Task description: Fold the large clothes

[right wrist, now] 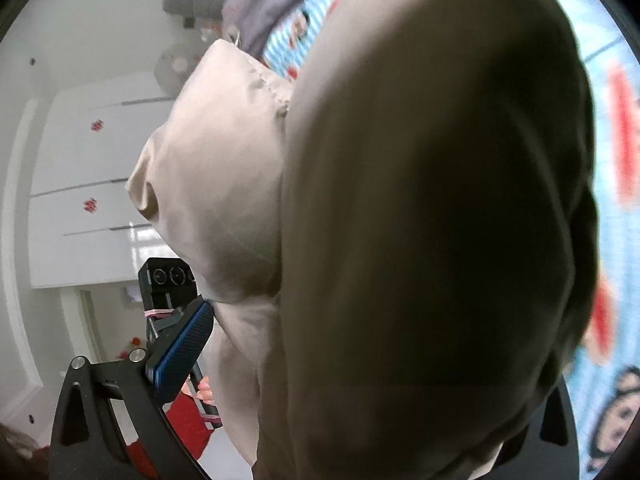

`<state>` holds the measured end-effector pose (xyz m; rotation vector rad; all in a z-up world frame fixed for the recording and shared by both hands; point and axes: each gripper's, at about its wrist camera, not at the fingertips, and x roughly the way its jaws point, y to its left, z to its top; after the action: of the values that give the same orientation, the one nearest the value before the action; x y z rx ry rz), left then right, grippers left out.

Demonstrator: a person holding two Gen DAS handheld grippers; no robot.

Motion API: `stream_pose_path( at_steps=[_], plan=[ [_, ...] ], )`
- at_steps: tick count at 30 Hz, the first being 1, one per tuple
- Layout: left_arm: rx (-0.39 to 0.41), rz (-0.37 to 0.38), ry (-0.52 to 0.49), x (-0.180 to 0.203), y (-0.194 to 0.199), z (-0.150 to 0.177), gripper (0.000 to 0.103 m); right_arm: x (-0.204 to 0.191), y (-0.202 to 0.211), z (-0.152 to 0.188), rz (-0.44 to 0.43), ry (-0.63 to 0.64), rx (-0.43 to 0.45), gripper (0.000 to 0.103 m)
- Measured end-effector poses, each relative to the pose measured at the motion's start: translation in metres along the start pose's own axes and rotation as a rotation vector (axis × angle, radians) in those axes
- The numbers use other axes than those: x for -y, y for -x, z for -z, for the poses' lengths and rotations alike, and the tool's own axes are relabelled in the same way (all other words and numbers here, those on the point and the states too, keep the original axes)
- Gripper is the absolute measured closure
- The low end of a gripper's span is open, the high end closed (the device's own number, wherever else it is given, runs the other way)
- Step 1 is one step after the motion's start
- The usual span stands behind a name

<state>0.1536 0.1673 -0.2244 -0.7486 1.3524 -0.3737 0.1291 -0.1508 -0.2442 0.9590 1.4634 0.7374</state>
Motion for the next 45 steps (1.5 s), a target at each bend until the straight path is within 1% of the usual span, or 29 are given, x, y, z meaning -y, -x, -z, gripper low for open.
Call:
stream_pose_path(
  at_steps=[2,3,5,6,7,8,9,12,13,14,15,17,18,19,20,22,24,25,27,28,30,33,34,37,39,41,43,45],
  plan=[
    [0.003,-0.009,0.026,-0.013,-0.002,0.004,0.009,0.005,-0.018,0.0,0.059,-0.022,-0.012,0.001],
    [0.009,-0.016,0.025,-0.007,-0.014,0.015,0.009,0.007,-0.021,0.0,0.082,-0.031,-0.01,0.001],
    [0.031,-0.051,0.006,0.004,-0.012,0.023,0.009,0.009,-0.018,0.002,0.105,-0.054,-0.004,0.001],
    [0.056,-0.091,-0.014,0.013,-0.008,0.027,0.009,0.007,-0.014,0.004,0.118,-0.055,-0.001,0.001],
    [0.071,-0.115,-0.028,0.003,0.008,0.032,0.009,0.003,-0.006,0.006,0.146,-0.044,0.006,0.001],
    [0.107,-0.163,-0.052,0.012,0.016,0.036,0.009,-0.001,0.001,0.004,0.177,-0.029,0.013,0.001],
    [0.138,-0.194,-0.074,0.024,0.02,0.037,0.009,-0.005,0.011,0.007,0.215,-0.01,0.023,0.001],
    [0.238,-0.24,-0.154,0.044,0.049,0.039,0.01,-0.024,0.038,0.021,0.33,0.042,0.069,0.001],
    [0.26,-0.249,-0.183,0.047,0.06,0.03,0.018,-0.028,0.051,0.02,0.362,0.063,0.086,0.001],
    [0.271,-0.252,-0.209,0.052,0.066,0.019,0.025,-0.038,0.063,0.026,0.417,0.096,0.117,0.001],
    [0.281,-0.258,-0.254,0.066,0.069,0.016,0.026,-0.055,0.061,0.033,0.451,0.12,0.14,0.003],
    [0.292,-0.261,-0.314,0.077,0.077,0.022,0.026,-0.07,0.079,0.038,0.472,0.162,0.189,0.021],
    [0.29,-0.268,-0.355,0.091,0.069,0.019,0.026,-0.074,0.09,0.039,0.476,0.175,0.208,0.044],
    [0.287,-0.278,-0.371,0.095,0.067,0.016,0.026,-0.081,0.097,0.047,0.475,0.185,0.219,0.061],
    [0.28,-0.296,-0.386,0.101,0.061,0.016,0.026,-0.083,0.102,0.055,0.465,0.194,0.224,0.064],
    [0.26,-0.361,-0.393,0.111,0.033,0.005,0.026,-0.091,0.089,0.067,0.45,0.232,0.213,0.065],
    [0.23,-0.444,-0.394,0.119,0.0,-0.01,0.026,-0.103,0.05,0.064,0.486,0.279,0.183,0.066],
    [0.221,-0.475,-0.393,0.119,-0.012,-0.014,0.026,-0.103,0.039,0.07,0.523,0.303,0.16,0.066],
    [0.21,-0.52,-0.403,0.122,-0.032,-0.017,0.026,-0.095,0.012,0.071,0.607,0.309,0.124,0.065],
    [0.202,-0.536,-0.415,0.123,-0.039,-0.018,0.026,-0.083,0.003,0.072,0.66,0.307,0.112,0.066],
    [0.184,-0.566,-0.458,0.13,-0.052,-0.017,0.026,-0.064,-0.007,0.073,0.719,0.3,0.104,0.066],
    [0.176,-0.608,-0.503,0.136,-0.061,-0.012,0.026,-0.039,-0.014,0.07,0.717,0.272,0.107,0.066],
    [0.176,-0.611,-0.503,0.138,-0.058,-0.01,0.026,-0.031,-0.016,0.066,0.703,0.248,0.102,0.066],
    [0.182,-0.579,-0.486,0.14,-0.037,-0.003,0.026,-0.021,-0.017,0.055,0.677,0.189,0.086,0.066],
    [0.204,-0.561,-0.472,0.138,-0.013,0.007,0.026,-0.027,-0.012,0.054,0.675,0.184,0.081,0.066],
    [0.229,-0.545,-0.458,0.132,0.014,0.02,0.026,-0.039,0.001,0.058,0.66,0.199,0.106,0.065],
    [0.242,-0.561,-0.448,0.124,0.033,0.035,0.026,-0.05,0.015,0.06,0.643,0.223,0.15,0.065],
    [0.233,-0.594,-0.434,0.113,0.046,0.051,0.026,-0.056,0.023,0.061,0.65,0.237,0.181,0.065]
  ],
)
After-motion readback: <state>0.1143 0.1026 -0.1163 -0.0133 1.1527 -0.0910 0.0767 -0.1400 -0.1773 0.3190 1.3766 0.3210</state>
